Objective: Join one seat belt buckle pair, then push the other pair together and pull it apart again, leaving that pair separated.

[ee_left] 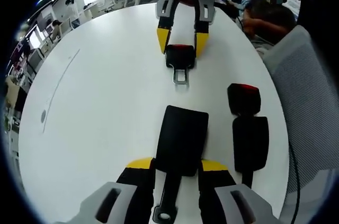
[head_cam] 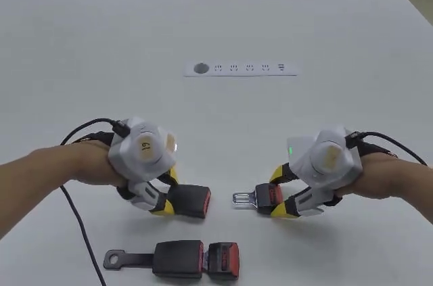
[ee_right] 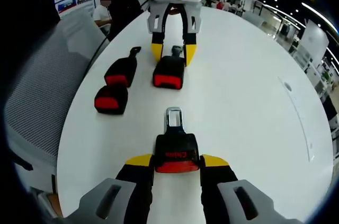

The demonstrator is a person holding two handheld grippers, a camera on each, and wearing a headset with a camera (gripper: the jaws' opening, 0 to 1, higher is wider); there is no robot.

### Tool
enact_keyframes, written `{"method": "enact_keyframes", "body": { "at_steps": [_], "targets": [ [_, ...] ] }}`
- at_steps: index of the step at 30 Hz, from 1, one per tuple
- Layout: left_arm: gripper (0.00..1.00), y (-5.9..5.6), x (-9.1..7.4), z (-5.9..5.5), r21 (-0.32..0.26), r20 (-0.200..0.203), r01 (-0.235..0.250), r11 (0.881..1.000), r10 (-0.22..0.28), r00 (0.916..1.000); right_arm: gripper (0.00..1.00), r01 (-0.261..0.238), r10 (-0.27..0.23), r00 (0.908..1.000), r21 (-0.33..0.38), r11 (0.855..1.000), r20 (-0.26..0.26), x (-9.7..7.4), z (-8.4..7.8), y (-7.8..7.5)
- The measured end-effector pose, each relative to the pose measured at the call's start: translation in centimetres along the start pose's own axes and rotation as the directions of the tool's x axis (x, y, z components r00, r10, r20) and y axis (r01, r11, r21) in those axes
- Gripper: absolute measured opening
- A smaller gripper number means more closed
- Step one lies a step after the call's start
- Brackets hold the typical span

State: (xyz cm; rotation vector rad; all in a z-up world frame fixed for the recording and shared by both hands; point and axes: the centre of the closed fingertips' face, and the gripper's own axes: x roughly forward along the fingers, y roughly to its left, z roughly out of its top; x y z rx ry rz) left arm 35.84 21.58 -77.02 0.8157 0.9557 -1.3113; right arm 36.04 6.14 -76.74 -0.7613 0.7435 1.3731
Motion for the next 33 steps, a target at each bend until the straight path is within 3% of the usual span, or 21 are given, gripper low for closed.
{"method": "enact_keyframes", "body": {
  "at_steps": [4, 6, 11, 13, 33],
  "targets": [
    [0.32, 0.16, 0.15, -0.19, -0.015, -0.004, -0.001, 1.0, 0.001, 1.0, 0.31, 0.0, 0.0, 1.0, 0.001, 1.0, 0.0, 0.06, -0.08, -0.06],
    [0.32, 0.23, 0.21, -0.2, -0.088, -0.008, -0.005, 0.996, 0.004, 1.0, 0.31, -0.001, 0.001, 1.0, 0.01, 1.0, 0.001, 0.05, -0.07, -0.05],
    [0.32, 0.34, 0.26, -0.38, -0.051, -0.016, -0.005, 0.999, 0.004, 0.9999, 0.3, -0.002, 0.002, 1.0, 0.02, 1.0, 0.001, 0.0, -0.08, -0.08],
    [0.32, 0.5, 0.29, -0.51, -0.147, -0.031, -0.008, 0.989, 0.004, 0.9995, 0.3, -0.002, 0.002, 1.0, 0.033, 0.999, 0.002, -0.01, -0.08, -0.07],
    [0.31, 0.33, 0.47, -0.48, -0.107, -0.039, -0.007, 0.994, 0.003, 0.9992, 0.3, -0.007, 0.007, 0.9999, 0.015, 1.0, -0.015, 0.09, -0.16, -0.15]
  ]
}}
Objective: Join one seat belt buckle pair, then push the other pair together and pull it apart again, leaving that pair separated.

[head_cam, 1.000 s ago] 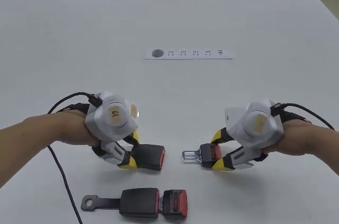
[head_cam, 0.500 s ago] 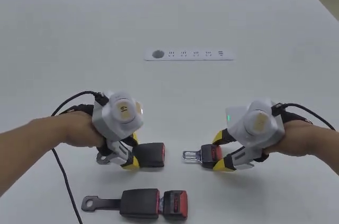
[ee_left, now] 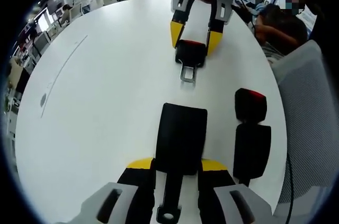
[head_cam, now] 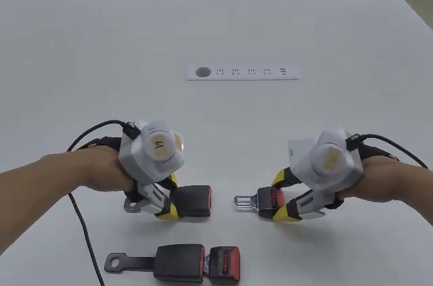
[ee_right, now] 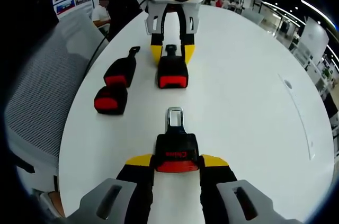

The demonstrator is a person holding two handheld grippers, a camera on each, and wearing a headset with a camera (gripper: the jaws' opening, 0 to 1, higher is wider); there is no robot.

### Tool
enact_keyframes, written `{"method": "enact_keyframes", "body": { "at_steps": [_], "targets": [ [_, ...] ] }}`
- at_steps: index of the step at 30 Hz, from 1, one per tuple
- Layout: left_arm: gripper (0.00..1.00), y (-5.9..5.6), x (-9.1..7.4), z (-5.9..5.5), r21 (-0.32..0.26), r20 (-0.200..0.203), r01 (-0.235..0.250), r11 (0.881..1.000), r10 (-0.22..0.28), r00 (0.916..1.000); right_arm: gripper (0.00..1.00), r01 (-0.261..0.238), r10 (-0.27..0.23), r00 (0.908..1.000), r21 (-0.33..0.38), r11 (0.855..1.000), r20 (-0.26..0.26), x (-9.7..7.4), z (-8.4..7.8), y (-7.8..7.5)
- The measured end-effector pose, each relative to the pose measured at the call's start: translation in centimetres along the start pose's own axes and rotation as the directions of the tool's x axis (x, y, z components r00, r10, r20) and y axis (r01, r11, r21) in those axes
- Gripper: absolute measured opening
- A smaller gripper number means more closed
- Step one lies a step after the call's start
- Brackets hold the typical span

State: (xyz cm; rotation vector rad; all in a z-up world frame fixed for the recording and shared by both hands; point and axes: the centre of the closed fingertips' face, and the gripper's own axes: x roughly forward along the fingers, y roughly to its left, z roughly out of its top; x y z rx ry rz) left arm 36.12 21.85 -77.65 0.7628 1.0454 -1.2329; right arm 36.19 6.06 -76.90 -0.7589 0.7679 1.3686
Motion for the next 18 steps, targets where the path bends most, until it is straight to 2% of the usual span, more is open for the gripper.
{"method": "enact_keyframes", "body": {
  "at_steps": [18],
  "targets": [
    [0.31, -0.1, 0.1, 0.0, 0.017, -0.016, -0.001, 1.0, 0.001, 0.9999, 0.3, -0.001, 0.001, 1.0, -0.007, 1.0, 0.009, 0.6, 1.2, 0.1]
  ]
}}
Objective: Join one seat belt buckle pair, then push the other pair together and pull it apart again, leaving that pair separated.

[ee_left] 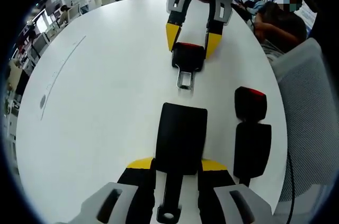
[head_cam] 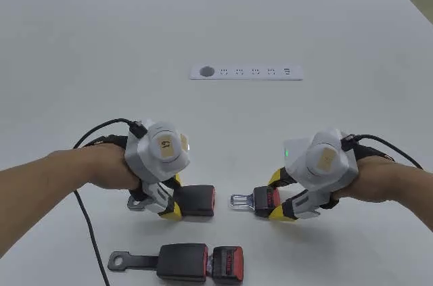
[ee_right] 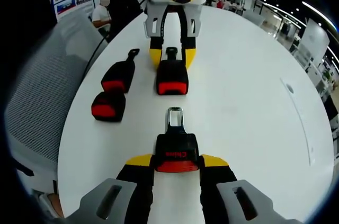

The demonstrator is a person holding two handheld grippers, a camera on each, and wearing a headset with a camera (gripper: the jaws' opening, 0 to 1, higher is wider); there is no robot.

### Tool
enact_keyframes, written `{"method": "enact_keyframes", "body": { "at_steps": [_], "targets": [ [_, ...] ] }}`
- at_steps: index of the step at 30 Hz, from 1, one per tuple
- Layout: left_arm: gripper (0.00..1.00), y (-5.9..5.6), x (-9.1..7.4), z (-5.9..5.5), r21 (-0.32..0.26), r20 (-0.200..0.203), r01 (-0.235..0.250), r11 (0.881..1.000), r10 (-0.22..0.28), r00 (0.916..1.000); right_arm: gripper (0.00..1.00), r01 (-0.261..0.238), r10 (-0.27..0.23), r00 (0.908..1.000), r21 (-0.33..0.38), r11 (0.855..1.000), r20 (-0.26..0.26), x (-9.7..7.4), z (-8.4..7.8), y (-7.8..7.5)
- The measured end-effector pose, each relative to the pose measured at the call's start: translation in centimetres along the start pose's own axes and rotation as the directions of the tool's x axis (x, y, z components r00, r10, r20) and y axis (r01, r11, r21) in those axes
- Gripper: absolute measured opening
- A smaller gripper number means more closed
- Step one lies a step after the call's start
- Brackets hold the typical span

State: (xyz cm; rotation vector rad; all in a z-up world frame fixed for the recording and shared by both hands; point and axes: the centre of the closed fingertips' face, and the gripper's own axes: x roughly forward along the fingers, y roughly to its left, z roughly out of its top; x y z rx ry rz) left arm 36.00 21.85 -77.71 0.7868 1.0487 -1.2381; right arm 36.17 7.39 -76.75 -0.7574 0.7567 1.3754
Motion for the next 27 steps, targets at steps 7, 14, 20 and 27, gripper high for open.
{"method": "enact_keyframes", "body": {
  "at_steps": [7, 14, 20, 27],
  "targets": [
    [0.31, -0.1, 0.0, 0.1, 0.006, -0.017, 0.003, 1.0, -0.003, 0.9999, 0.3, -0.004, 0.004, 1.0, -0.004, 1.0, 0.006, 0.3, 0.5, 0.1],
    [0.31, -0.2, 0.0, 0.1, 0.004, -0.011, 0.0, 1.0, 0.0, 0.9999, 0.3, -0.004, 0.004, 0.9999, -0.003, 1.0, 0.012, 0.6, 0.9, 0.1],
    [0.31, -0.2, 0.0, 0.1, 0.005, -0.013, 0.0, 1.0, 0.0, 0.9999, 0.3, -0.004, 0.004, 0.9999, -0.004, 1.0, 0.015, 0.8, 1.4, 0.2],
    [0.31, -0.2, 0.0, 0.2, 0.007, -0.017, 0.002, 1.0, -0.002, 0.9999, 0.3, -0.009, 0.009, 0.9998, -0.008, 1.0, 0.019, 1.1, 1.9, 0.2]
  ]
}}
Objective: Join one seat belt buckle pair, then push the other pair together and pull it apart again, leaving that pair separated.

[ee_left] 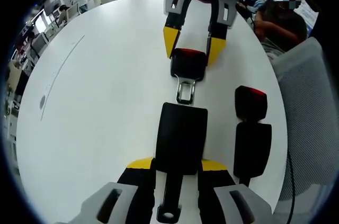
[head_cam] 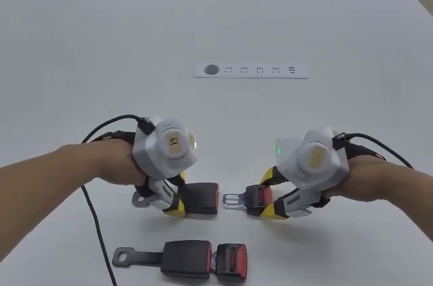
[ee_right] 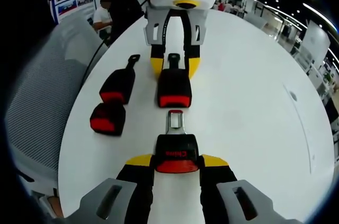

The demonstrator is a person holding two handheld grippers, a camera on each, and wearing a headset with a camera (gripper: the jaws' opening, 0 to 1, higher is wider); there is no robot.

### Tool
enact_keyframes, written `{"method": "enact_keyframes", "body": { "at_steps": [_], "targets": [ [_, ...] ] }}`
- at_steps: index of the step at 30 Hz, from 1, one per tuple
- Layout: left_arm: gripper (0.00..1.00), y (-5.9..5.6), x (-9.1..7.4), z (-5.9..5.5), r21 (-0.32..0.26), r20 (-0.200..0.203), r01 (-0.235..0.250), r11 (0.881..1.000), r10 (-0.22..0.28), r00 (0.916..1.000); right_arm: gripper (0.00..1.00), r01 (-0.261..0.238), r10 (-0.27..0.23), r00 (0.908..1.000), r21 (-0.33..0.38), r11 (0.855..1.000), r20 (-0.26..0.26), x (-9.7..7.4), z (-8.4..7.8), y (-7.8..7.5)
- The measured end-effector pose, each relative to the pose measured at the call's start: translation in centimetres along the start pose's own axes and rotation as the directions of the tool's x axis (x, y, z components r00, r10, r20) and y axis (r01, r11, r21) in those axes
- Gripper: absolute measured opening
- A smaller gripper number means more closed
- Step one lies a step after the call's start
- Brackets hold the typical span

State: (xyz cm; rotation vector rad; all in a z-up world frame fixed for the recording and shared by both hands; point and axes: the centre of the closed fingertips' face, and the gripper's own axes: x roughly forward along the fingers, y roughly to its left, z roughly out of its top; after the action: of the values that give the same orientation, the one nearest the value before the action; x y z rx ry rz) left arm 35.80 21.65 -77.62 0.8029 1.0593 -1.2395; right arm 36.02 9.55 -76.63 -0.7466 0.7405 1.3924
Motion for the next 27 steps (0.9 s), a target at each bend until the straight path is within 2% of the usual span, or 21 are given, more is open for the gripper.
{"method": "enact_keyframes", "body": {
  "at_steps": [27],
  "targets": [
    [0.31, 0.1, 0.1, 0.0, 0.002, 0.0, 0.003, 1.0, -0.003, 1.0, 0.3, -0.016, 0.017, 0.9998, -0.016, 1.0, 0.015, 1.0, 1.7, 0.2]
  ]
}}
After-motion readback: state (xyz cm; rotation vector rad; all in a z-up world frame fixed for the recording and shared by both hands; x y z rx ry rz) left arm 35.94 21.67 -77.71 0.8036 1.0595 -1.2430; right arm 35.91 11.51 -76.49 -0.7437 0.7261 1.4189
